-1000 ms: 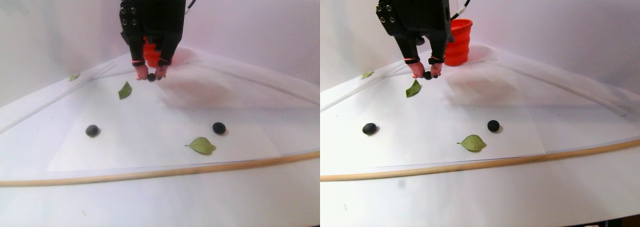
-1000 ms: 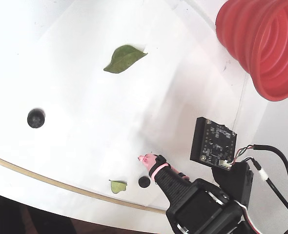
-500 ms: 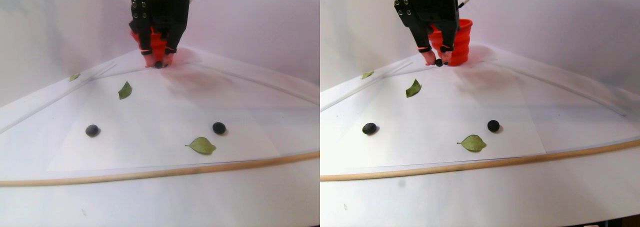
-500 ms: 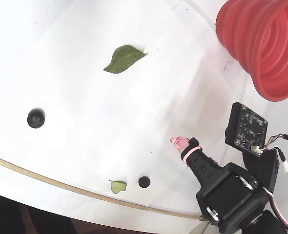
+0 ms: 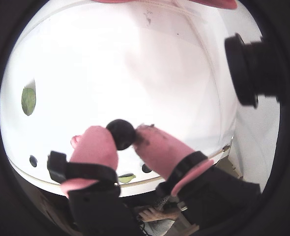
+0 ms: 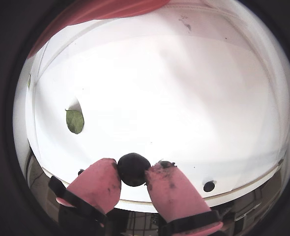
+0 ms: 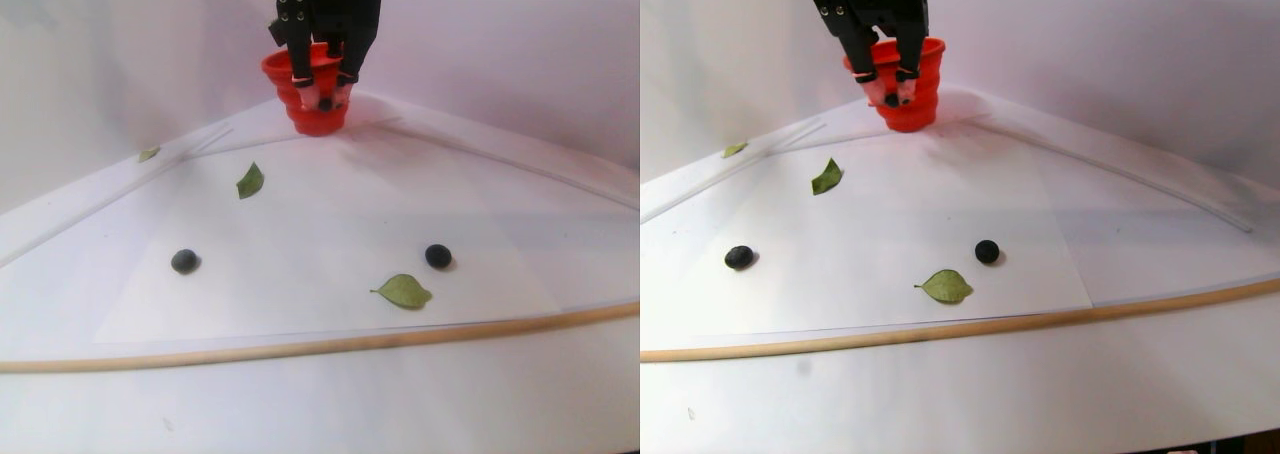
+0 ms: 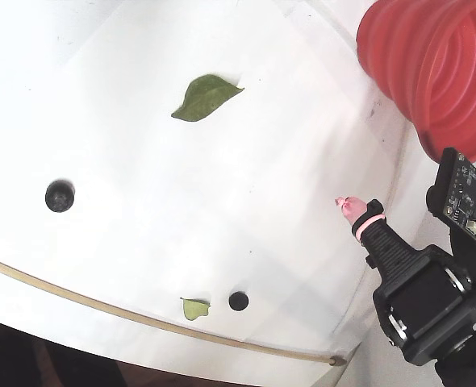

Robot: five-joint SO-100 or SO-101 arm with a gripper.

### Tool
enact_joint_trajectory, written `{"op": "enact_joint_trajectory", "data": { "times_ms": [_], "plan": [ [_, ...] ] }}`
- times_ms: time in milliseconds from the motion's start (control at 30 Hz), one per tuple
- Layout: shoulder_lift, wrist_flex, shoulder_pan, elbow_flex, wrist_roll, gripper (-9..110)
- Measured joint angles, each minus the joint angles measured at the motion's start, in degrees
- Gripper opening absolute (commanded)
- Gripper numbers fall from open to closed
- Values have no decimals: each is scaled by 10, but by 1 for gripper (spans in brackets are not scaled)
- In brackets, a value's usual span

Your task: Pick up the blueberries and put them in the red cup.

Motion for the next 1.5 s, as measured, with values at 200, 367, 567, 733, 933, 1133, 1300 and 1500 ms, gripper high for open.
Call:
{"op": "enact_joint_trajectory", "data": {
  "times_ms": [200,367,567,733,933,1133,1300,1500],
  "plan": [
    [0,-4,0,-24,-7,9],
    [-1,-4,0,-47,-12,9],
    [-4,-4,0,-76,-15,9],
    [-12,-4,0,-95,-15,9],
    [-12,6,4,-108,-22,10],
    [-12,43,8,-110,-26,10],
    [-12,55,8,-112,-26,10],
    [-12,62,8,-138,-25,10]
  ]
}}
